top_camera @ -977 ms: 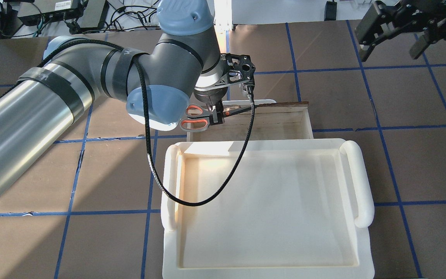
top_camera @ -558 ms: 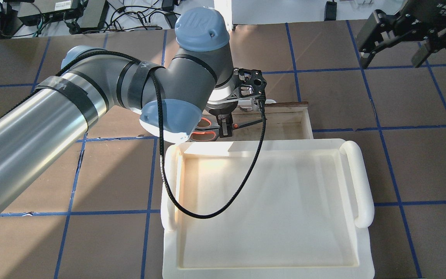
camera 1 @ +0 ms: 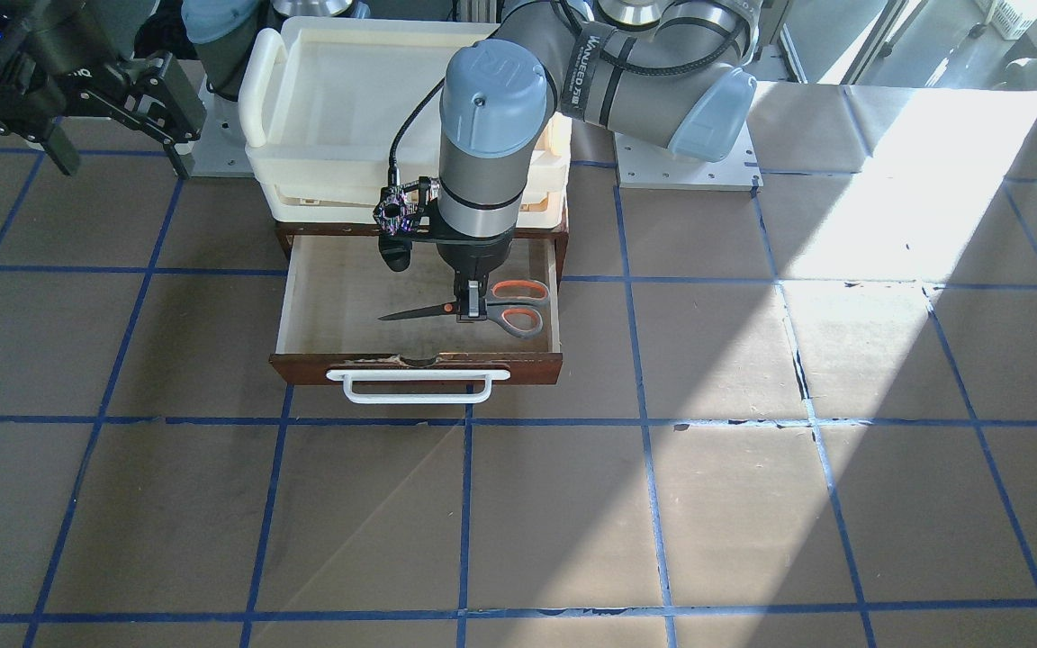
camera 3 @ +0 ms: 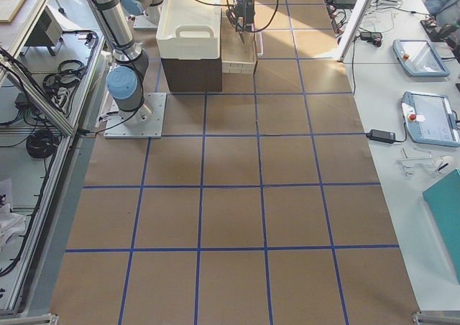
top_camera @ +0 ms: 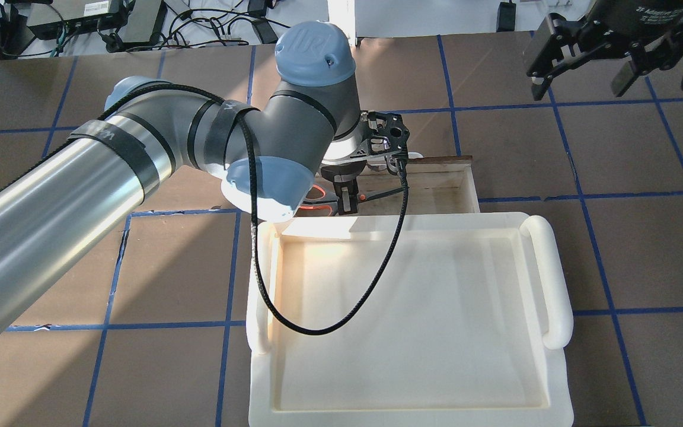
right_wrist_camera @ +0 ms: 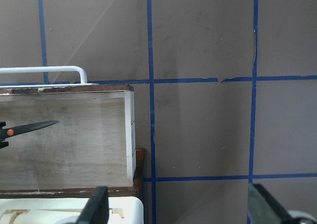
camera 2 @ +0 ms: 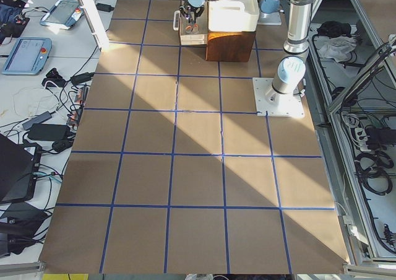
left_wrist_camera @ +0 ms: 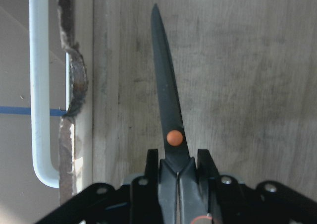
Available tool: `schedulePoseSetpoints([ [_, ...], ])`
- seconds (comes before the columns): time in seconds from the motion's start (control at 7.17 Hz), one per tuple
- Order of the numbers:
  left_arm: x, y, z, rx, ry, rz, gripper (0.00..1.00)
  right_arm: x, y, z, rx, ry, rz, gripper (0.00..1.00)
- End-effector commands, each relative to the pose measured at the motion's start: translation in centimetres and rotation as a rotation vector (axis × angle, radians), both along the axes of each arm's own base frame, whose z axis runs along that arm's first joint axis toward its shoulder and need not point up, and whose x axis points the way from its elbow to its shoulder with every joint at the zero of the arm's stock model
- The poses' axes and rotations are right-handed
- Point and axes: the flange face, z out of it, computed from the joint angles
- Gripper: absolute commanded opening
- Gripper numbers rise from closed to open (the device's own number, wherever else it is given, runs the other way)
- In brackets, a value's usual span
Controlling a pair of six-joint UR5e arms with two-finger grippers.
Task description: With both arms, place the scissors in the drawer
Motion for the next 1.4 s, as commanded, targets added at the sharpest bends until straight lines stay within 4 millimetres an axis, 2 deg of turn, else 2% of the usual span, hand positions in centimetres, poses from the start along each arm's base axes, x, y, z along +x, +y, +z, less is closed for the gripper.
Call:
schedulePoseSetpoints([
  [0.0, 0.0, 0.1, -0.1, 0.002, 0.0, 0.0, 0.59, 1.1, -0.1, -0.4, -0.008, 0.015, -0.039, 1.0],
  [0.14, 0.0, 0.1, -0.1, 0.003, -0.002, 0.002, 0.74, 2.0, 0.0, -0.5, -0.005, 0.021, -0.026, 1.0],
  [0.42, 0.1, 0.0, 0.3, -0.005, 0.001, 0.008, 0.74, 3.7, 0.2, -0.8, -0.005, 0.024, 0.006, 1.0],
  [0.56, 0.5, 0.0, 1.9, -0.02, 0.008, 0.073, 0.74, 3.9, -0.1, -1.2, 0.004, 0.024, 0.008, 1.0],
  [0.7, 1.2, -0.2, 3.6, -0.035, 0.022, 0.242, 0.74, 4.0, -0.1, -1.3, 0.006, 0.017, 0.017, 1.0],
  [0.84, 3.2, -2.0, 5.4, -0.061, 0.036, 0.307, 0.74, 4.0, -0.2, -1.6, 0.014, 0.013, 0.028, 1.0],
  [0.98, 4.7, -2.9, 7.3, -0.058, 0.043, 0.445, 0.74, 4.0, -0.6, -2.1, 0.025, 0.012, 0.054, 1.0],
  [1.12, 5.3, -2.4, 9.2, -0.045, 0.051, 0.649, 0.74, 4.1, -1.6, -3.3, 0.045, 0.014, 0.065, 1.0],
  [1.26, 8.0, -3.5, 10.3, -0.028, 0.062, 0.856, 0.8, 4.1, -1.9, -4.5, 0.065, 0.015, 0.075, 1.0],
])
